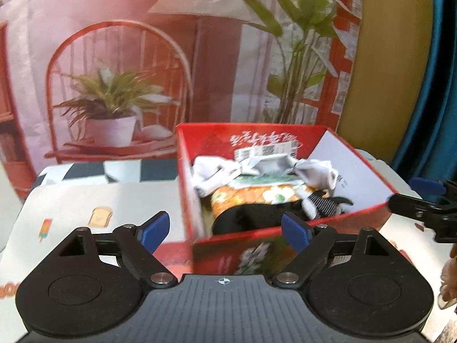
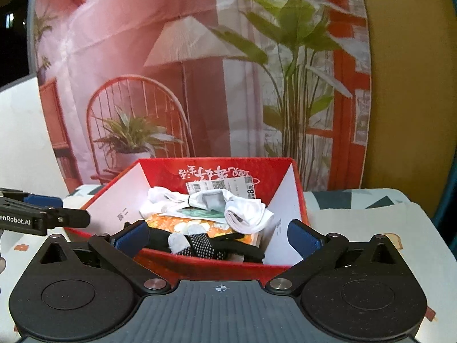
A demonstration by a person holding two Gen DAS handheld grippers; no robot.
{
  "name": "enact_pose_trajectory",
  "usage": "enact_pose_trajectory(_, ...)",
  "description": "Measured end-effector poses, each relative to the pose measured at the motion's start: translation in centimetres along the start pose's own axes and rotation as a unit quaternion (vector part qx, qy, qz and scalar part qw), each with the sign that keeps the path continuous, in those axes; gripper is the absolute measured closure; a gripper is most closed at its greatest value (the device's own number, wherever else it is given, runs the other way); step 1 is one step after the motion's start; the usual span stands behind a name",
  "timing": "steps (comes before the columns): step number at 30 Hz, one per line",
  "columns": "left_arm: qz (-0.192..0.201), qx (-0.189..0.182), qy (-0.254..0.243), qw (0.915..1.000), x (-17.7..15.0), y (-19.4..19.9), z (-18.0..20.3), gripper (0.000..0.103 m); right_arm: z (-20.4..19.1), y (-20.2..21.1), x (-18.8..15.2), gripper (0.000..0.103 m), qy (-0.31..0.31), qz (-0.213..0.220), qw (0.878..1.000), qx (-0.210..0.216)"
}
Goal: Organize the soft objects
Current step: 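Move both grippers down to the gray knit cloth, then close both grippers on the gray knit cloth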
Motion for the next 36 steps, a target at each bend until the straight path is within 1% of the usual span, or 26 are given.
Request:
enact_pose_trajectory(4, -0.024, 0.006, 0.020, 0.9995, -2.1, -0.3, -1.5, 0.015, 0.4, 1.2, -1.9, 0.002, 0.002, -0.006, 1.000, -0.005)
enact_pose_trajectory(7, -0.046, 0.015, 0.032, 0.9983, -3.5, -1.2, -2.4, 0.015, 0.8, 1.4, -3.6, 0.007, 0.000, -0.021, 1.000, -0.006)
enact_pose_trajectory(9, -0.060, 0.019, 0.041, 0.9972, -4.4, -1.8, -2.9, 0.015, 1.2, 1.1, -4.7, 0.012, -0.014, -0.038, 0.999, -0.004)
enact_pose_trajectory(11, -0.073, 0.022, 0.048, 0.9960, -5.1, -2.5, -3.2, 0.015, 1.4, 0.8, -5.7, 0.020, -0.027, -0.049, 0.998, 0.003)
enact_pose_trajectory(14, -0.090, 0.022, 0.060, 0.9939, -6.0, -3.6, -3.6, 0.015, 1.5, -0.1, -6.8, 0.025, -0.038, -0.065, 0.997, 0.009)
enact_pose_trajectory(18, -0.110, 0.019, 0.076, 0.9908, -6.7, -5.0, -4.0, 0.016, 2.0, -1.6, -7.9, 0.028, -0.056, -0.084, 0.995, 0.019)
enact_pose_trajectory(20, -0.113, 0.013, 0.081, 0.9903, -7.1, -5.6, -4.1, 0.019, 2.1, -2.2, -8.3, 0.030, -0.062, -0.092, 0.994, 0.020)
enact_pose_trajectory(21, -0.113, 0.009, 0.081, 0.9902, -7.2, -5.7, -4.1, 0.023, 2.2, -2.5, -8.5, 0.031, -0.065, -0.096, 0.993, 0.021)
enact_pose_trajectory(22, -0.114, 0.001, 0.081, 0.9902, -7.3, -5.9, -3.9, 0.031, 2.4, -2.6, -8.7, 0.032, -0.069, -0.099, 0.992, 0.022)
enact_pose_trajectory(23, -0.116, -0.006, 0.078, 0.9902, -7.4, -6.0, -3.7, 0.035, 2.5, -2.8, -8.7, 0.032, -0.071, -0.101, 0.992, 0.023)
enact_pose_trajectory(25, -0.122, -0.011, 0.067, 0.9902, -7.7, -6.3, -3.2, 0.047, 2.7, -3.0, -8.9, 0.032, -0.076, -0.104, 0.991, 0.026)
enact_pose_trajectory(27, -0.129, -0.020, 0.057, 0.9898, -8.0, -6.6, -2.6, 0.053, 3.0, -3.3, -8.8, 0.033, -0.080, -0.105, 0.991, 0.027)
enact_pose_trajectory(29, -0.134, -0.024, 0.052, 0.9894, -8.4, -6.6, -2.3, 0.054, 3.2, -3.5, -8.8, 0.033, -0.084, -0.108, 0.990, 0.029)
enact_pose_trajectory(34, -0.126, -0.025, 0.041, 0.9909, -8.8, -6.2, -1.8, 0.055, 3.7, -4.3, -9.1, 0.034, -0.096, -0.119, 0.988, 0.036)
enact_pose_trajectory(36, -0.124, -0.024, 0.035, 0.9914, -8.8, -6.1, -1.6, 0.056, 3.8, -4.6, -9.3, 0.036, -0.103, -0.124, 0.986, 0.040)
Point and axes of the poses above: each gripper's, at about its wrist camera, not at the fingertips, and y roughly against the way its jaws point, z to its right, x to its top, the point moved 2 cm from there along -y, roughly the way its jaws point, and after that the axes turned 13 degrees about x, right-handed, at the moved point
